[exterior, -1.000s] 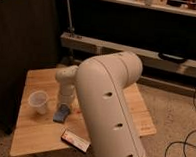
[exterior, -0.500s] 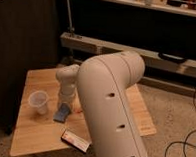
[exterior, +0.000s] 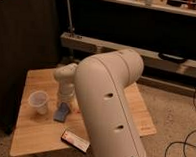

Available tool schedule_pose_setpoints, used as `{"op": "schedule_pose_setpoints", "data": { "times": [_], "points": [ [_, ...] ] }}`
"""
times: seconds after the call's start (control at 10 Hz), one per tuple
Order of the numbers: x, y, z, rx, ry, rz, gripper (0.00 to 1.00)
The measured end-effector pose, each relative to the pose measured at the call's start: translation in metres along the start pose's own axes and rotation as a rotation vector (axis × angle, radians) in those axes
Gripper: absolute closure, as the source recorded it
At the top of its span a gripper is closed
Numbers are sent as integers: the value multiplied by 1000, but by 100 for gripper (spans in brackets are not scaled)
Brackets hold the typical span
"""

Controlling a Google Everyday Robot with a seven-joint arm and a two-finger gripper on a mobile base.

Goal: Wipe the white sponge on the table

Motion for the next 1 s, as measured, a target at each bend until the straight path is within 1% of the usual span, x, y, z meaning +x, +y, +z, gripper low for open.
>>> {"op": "schedule_pose_setpoints", "data": {
  "times": [0.1, 0.2, 0.3, 0.4, 0.5, 0.8, 1.0],
  "points": [
    [1, 1, 1, 6, 1, -4, 46],
    [1, 2, 2, 12, 1, -6, 54],
    [0, 3, 3, 15, -1, -7, 65],
    [-1, 3, 3, 18, -3, -6, 71],
    [-2, 4, 3, 18, -4, -6, 72],
    [-8, 0, 1, 28, -9, 2, 73],
    [-12, -7, 0, 40, -13, 14, 73]
  ]
}}
